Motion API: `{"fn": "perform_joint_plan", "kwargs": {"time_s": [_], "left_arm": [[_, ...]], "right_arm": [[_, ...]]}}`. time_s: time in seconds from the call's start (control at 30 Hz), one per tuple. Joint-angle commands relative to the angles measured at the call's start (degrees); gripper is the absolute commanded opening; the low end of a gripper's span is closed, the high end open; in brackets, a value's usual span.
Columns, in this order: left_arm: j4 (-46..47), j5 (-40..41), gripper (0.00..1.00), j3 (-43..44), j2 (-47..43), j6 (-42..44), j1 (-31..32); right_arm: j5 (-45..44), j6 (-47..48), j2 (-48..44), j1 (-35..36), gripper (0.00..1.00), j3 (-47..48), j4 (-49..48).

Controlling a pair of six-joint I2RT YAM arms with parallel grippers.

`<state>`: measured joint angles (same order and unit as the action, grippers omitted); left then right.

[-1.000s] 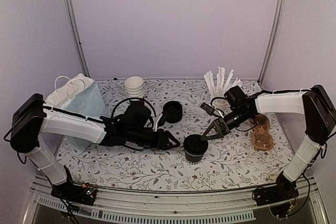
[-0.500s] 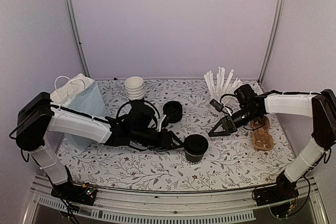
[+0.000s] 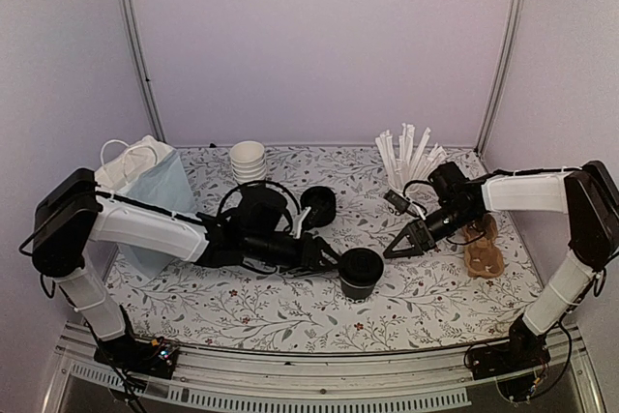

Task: Pack the takeout coffee

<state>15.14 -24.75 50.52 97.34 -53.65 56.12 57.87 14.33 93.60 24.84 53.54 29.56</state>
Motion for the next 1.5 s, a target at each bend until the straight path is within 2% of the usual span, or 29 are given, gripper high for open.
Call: {"fn": "perform_joint_plan", "kwargs": {"time_s": [0.0, 0.3, 1.1, 1.2, 1.33, 1.47], "left_arm": [[2.2, -1.6, 0.45, 1.8, 2.0, -0.2, -0.5], [2.3, -1.6, 0.43, 1.5, 3.9, -1.3, -0.5], [5.7, -1.6, 0.36, -2.0, 7.3, -4.9, -1.8], [2.4, -0.5, 0.3, -1.7, 8.5, -6.7, -2.1], [-10.5, 3.8, 0.21, 1.6, 10.6, -4.6, -1.8], [-13.8, 3.4, 0.1, -0.3, 13.9, -3.1, -2.1]], "right_arm": [[2.3, 1.4, 1.3, 0.1, 0.53, -0.6, 0.4], [3.6, 2.4, 2.1, 1.2, 0.56, -1.2, 0.7], [2.2, 2.7, 5.5, 1.8, 0.52, -0.7, 0.8], [1.6, 2.7, 5.8, 2.2, 0.51, -0.6, 0.8], [-2.2, 1.1, 6.9, 2.9, 0.5, -0.5, -0.1], [-9.0, -1.0, 9.3, 3.4, 0.42, 0.3, -0.7]]}}
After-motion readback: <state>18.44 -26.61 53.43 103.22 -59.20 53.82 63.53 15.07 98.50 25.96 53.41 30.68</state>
